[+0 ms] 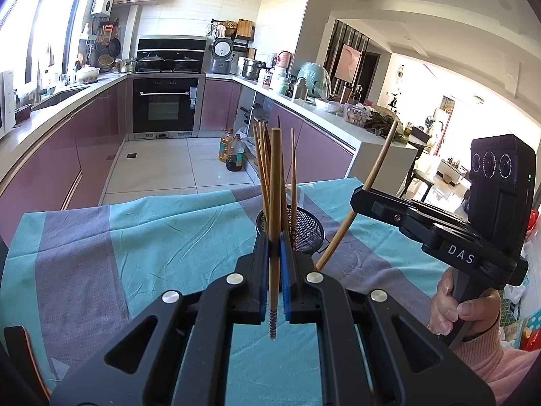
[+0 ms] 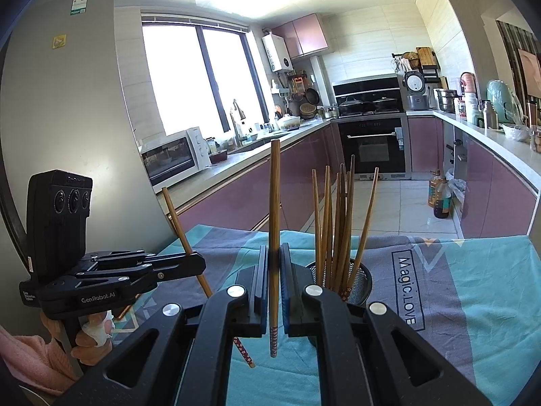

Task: Organize utensils

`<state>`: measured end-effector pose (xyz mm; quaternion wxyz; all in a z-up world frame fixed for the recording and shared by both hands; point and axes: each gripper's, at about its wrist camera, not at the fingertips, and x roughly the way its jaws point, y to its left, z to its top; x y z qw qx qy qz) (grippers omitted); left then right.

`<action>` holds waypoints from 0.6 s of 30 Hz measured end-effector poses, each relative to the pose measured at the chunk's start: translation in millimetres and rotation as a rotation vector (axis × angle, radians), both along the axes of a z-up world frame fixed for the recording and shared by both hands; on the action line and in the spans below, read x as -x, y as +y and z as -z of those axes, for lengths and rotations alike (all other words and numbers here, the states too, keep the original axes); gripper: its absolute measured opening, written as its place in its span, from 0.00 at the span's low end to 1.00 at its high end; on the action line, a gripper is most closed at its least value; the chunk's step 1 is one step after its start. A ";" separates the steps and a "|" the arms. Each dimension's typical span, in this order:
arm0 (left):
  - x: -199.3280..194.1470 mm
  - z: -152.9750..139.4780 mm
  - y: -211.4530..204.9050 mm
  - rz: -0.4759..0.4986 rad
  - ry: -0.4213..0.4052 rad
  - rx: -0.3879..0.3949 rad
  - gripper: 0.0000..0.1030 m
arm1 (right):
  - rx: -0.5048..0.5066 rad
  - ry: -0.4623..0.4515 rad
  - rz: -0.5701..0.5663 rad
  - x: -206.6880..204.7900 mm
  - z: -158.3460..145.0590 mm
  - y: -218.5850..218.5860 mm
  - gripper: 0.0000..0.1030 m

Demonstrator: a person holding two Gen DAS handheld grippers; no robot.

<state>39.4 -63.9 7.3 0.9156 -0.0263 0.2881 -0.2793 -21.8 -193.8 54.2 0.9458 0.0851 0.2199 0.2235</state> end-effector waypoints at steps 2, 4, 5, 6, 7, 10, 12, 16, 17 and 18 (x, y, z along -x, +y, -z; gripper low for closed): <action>0.3 -0.9 -0.7 0.002 -0.003 0.000 0.07 | 0.001 -0.002 0.000 -0.4 -0.6 -0.1 0.05; 0.6 -2.2 -1.3 0.004 -0.006 0.000 0.07 | 0.002 -0.004 0.000 -0.3 -1.6 0.3 0.05; 0.9 -2.8 -1.3 0.005 -0.009 0.000 0.07 | 0.002 -0.006 0.000 -0.4 -2.0 -0.7 0.05; 1.1 -3.9 -1.4 0.006 -0.010 0.000 0.07 | 0.002 -0.007 0.000 -0.9 -2.9 -0.2 0.05; 1.5 -4.3 -1.7 0.008 -0.012 0.000 0.07 | 0.002 -0.008 0.000 -1.2 -3.3 -0.2 0.05; 0.8 -5.4 -2.7 0.011 -0.017 -0.002 0.07 | 0.000 -0.011 0.001 -1.6 -3.8 -0.6 0.05; 1.3 -7.0 -2.7 0.012 -0.020 -0.004 0.07 | 0.000 -0.014 0.003 -1.6 -4.2 -0.5 0.05; 0.7 -10.6 -2.9 0.015 -0.030 -0.001 0.07 | 0.001 -0.021 0.008 -1.5 -4.9 -2.2 0.05; 1.3 -11.3 -2.8 0.015 -0.034 -0.001 0.07 | 0.001 -0.023 0.010 -1.4 -5.5 -3.2 0.05; 1.4 -12.3 -3.1 0.016 -0.036 -0.001 0.07 | 0.001 -0.024 0.011 -1.6 -6.3 -3.7 0.05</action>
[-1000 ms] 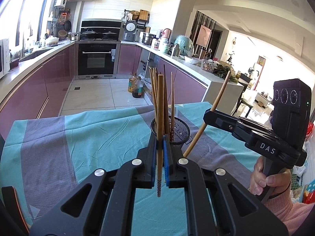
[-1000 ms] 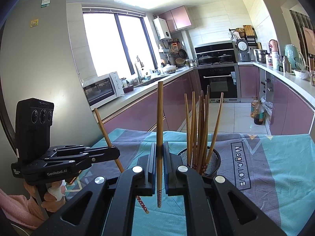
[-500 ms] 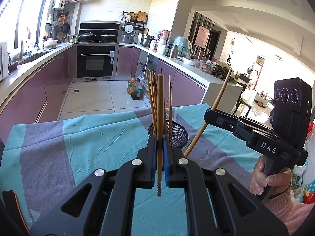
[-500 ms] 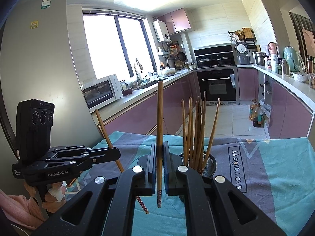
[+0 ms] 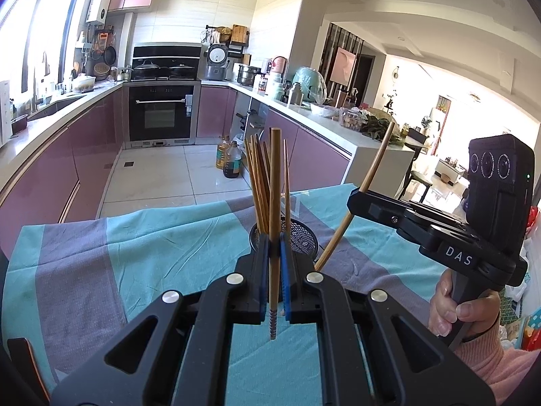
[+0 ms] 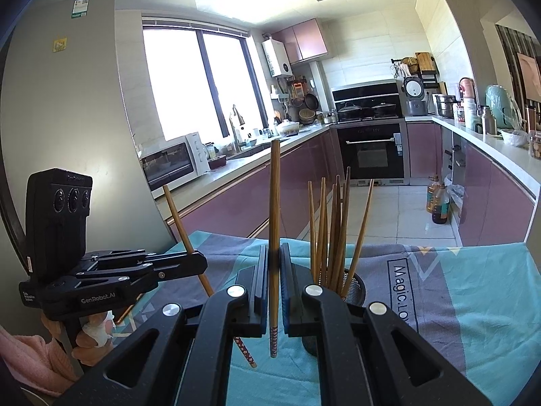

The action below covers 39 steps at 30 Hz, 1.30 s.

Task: Organize utensils

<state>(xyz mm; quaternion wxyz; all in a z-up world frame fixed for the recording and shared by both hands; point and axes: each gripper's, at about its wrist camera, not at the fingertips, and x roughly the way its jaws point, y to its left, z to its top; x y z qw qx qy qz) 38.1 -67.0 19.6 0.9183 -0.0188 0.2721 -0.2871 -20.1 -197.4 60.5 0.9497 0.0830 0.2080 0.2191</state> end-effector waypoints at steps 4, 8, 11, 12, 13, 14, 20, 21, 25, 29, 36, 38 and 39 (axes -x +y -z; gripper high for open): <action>0.4 -0.8 0.6 0.001 -0.007 0.001 0.07 | -0.001 -0.006 0.004 -0.1 -1.8 -2.5 0.05; 0.6 -1.7 0.9 0.000 -0.013 0.002 0.07 | 0.000 -0.014 0.006 1.9 -3.2 -2.4 0.05; -0.3 -2.4 -0.1 0.001 -0.018 0.001 0.07 | 0.001 -0.019 0.008 3.0 -4.3 -3.3 0.05; -0.2 -2.9 -0.5 0.001 -0.020 0.001 0.07 | 0.002 -0.022 0.009 3.2 -4.9 -3.5 0.05; -0.2 -3.8 -0.8 0.002 -0.023 0.002 0.07 | 0.002 -0.023 0.009 2.3 -5.6 -3.3 0.05; 0.5 -4.3 -1.1 0.002 -0.026 0.002 0.07 | 0.002 -0.024 0.010 2.4 -5.8 -3.4 0.05; 3.2 -7.1 -2.4 0.005 -0.043 0.005 0.07 | 0.003 -0.031 0.011 2.2 -7.9 -5.2 0.05; 3.0 -7.8 -2.2 0.005 -0.046 0.004 0.07 | 0.003 -0.033 0.010 2.5 -8.7 -5.7 0.05; 3.5 -11.0 -3.4 0.006 -0.056 0.005 0.07 | -0.001 -0.038 0.009 2.5 -10.0 -6.3 0.05; 4.8 -15.0 -2.4 0.008 -0.068 0.006 0.07 | -0.001 -0.044 0.008 2.5 -11.9 -7.1 0.05; 9.0 -18.8 0.6 0.009 -0.080 0.014 0.07 | -0.002 -0.054 0.008 1.2 -15.0 -8.5 0.05; 9.4 -20.0 0.7 0.012 -0.081 0.015 0.07 | -0.002 -0.055 0.007 2.0 -15.1 -8.5 0.05; 11.1 -20.1 0.8 0.013 -0.084 0.014 0.07 | -0.002 -0.056 0.007 2.1 -15.4 -8.8 0.05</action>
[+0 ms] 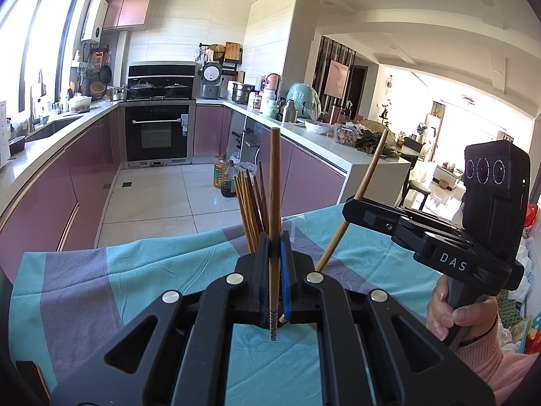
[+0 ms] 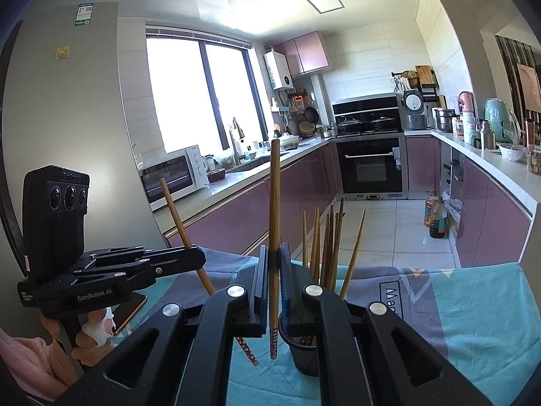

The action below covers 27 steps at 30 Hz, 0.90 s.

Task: Organize utensils

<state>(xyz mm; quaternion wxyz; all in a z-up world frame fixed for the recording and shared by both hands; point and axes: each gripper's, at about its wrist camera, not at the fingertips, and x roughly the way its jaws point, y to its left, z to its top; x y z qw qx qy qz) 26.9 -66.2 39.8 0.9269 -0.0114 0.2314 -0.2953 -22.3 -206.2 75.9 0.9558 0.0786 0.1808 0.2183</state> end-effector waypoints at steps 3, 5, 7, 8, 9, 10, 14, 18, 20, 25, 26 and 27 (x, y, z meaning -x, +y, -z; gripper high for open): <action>1.1 -2.2 1.7 0.002 -0.006 0.000 0.07 | 0.000 -0.002 -0.001 0.4 -0.8 -0.3 0.05; 2.2 -3.6 1.9 0.002 -0.009 0.000 0.07 | 0.000 -0.003 -0.001 -0.6 -1.9 0.0 0.05; 3.9 -4.7 2.7 0.003 -0.013 0.002 0.07 | 0.000 -0.007 0.000 0.3 -2.7 0.1 0.05; 4.1 -6.3 1.3 0.003 -0.015 0.002 0.07 | -0.001 -0.009 0.001 0.3 -3.8 0.1 0.05; 5.3 -6.5 1.8 0.004 -0.016 0.002 0.07 | -0.001 -0.011 0.001 0.5 -4.5 0.1 0.05; 5.6 -6.9 2.6 0.005 -0.018 0.002 0.07 | 0.000 -0.012 0.002 -0.7 -5.2 0.1 0.05; 7.3 -9.5 1.4 0.008 -0.025 0.001 0.07 | 0.004 -0.016 0.003 -0.6 -6.1 0.3 0.05; 7.8 -14.1 0.7 0.011 -0.037 0.003 0.07 | 0.005 -0.021 0.003 1.1 -6.8 0.6 0.05; 7.3 -16.8 -0.2 0.013 -0.042 0.005 0.07 | 0.007 -0.023 0.003 1.7 -7.5 1.4 0.05; 12.5 -19.8 1.5 0.015 -0.056 0.008 0.07 | 0.004 -0.027 0.006 1.8 -8.6 0.2 0.05; 12.6 -21.3 1.1 0.015 -0.058 0.009 0.07 | 0.002 -0.027 0.006 1.5 -9.2 0.0 0.05; 13.8 -21.5 1.6 0.014 -0.059 0.010 0.07 | 0.000 -0.027 0.006 1.8 -9.5 -0.3 0.05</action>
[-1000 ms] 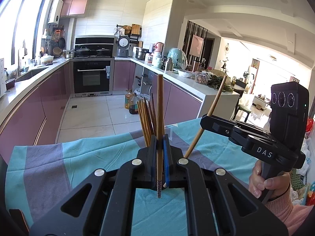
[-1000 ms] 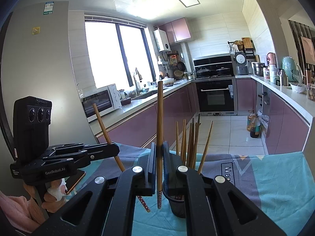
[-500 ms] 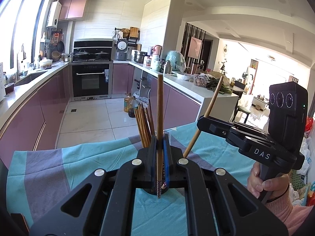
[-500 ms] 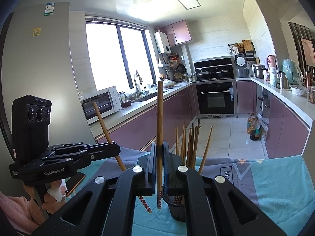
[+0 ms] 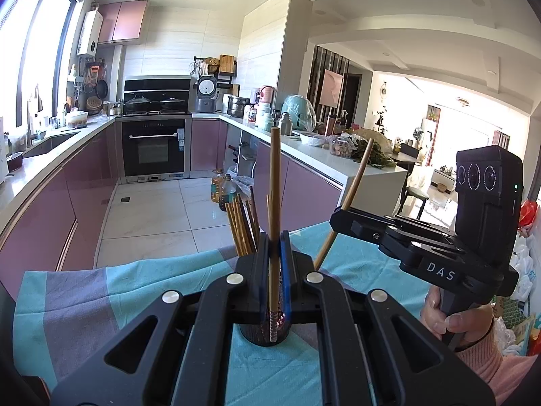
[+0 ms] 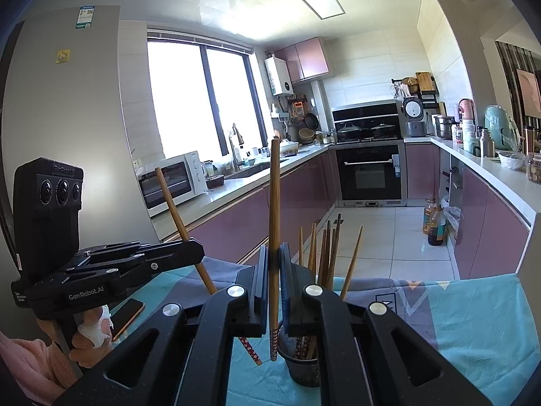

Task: Organize utensils

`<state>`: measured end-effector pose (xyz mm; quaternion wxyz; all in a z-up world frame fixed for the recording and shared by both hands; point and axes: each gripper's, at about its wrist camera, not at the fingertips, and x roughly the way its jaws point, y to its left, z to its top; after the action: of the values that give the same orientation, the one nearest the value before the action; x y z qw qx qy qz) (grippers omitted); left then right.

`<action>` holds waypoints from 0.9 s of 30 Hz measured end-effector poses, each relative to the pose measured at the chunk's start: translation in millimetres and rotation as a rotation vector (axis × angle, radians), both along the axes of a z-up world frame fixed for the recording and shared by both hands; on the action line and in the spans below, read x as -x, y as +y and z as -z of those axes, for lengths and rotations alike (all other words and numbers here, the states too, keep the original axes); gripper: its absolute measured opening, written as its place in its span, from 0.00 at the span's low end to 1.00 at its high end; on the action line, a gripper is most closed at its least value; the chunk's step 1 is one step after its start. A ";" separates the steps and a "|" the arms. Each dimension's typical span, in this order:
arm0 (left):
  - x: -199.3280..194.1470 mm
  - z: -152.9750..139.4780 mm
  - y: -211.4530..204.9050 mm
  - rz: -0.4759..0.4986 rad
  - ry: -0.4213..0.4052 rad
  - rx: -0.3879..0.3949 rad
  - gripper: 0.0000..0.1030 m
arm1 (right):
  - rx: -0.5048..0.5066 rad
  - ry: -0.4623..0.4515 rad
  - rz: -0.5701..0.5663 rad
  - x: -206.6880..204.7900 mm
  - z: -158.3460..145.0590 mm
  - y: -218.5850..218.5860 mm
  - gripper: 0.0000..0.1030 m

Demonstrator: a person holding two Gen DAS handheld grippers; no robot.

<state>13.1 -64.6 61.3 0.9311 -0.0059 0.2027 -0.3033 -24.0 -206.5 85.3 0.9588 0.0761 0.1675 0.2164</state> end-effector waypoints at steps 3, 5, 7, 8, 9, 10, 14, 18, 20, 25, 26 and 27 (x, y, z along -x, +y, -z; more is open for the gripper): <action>-3.2 -3.1 -0.2 -0.003 -0.001 0.001 0.07 | 0.000 -0.004 0.004 1.2 -0.8 -0.5 0.05; -5.4 -5.8 -0.2 -0.003 -0.005 0.003 0.07 | 0.000 -0.007 0.006 0.7 -2.9 -0.5 0.05; -4.5 -8.7 -1.1 -0.003 -0.012 0.005 0.07 | -0.002 -0.009 0.010 0.2 -3.7 0.4 0.05; -3.8 -10.4 -1.8 -0.001 -0.017 0.007 0.07 | -0.002 -0.011 0.013 0.3 -4.3 0.3 0.05; -4.8 -12.8 -4.6 -0.001 -0.021 0.008 0.07 | -0.003 -0.012 0.015 -0.1 -4.8 -0.8 0.05; -4.5 -14.0 -4.8 -0.001 -0.024 0.009 0.07 | -0.004 -0.013 0.017 -0.1 -5.3 -0.9 0.05; -3.9 -16.1 -3.7 -0.002 -0.034 0.014 0.07 | -0.004 -0.017 0.023 2.9 -4.8 -2.0 0.05; -3.4 -18.1 -5.5 -0.003 -0.036 0.018 0.07 | -0.005 -0.020 0.030 2.1 -7.0 -2.5 0.05; -3.6 -18.4 -5.5 -0.003 -0.036 0.018 0.07 | -0.006 -0.019 0.032 0.5 -7.9 -2.5 0.05; -7.0 -19.7 -4.4 -0.005 -0.033 0.024 0.07 | -0.008 -0.017 0.037 0.5 -8.4 -1.4 0.05; -8.8 -20.7 -3.9 -0.005 -0.032 0.025 0.07 | -0.008 -0.016 0.036 -0.4 -8.6 -2.2 0.05; -9.2 -20.4 -3.8 -0.005 -0.030 0.025 0.07 | -0.007 -0.015 0.038 -1.7 -8.8 -2.2 0.05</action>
<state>22.3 -68.4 81.7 0.9346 -0.0136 0.1850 -0.3035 -22.3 -208.6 94.1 0.9637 0.0810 0.1582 0.1993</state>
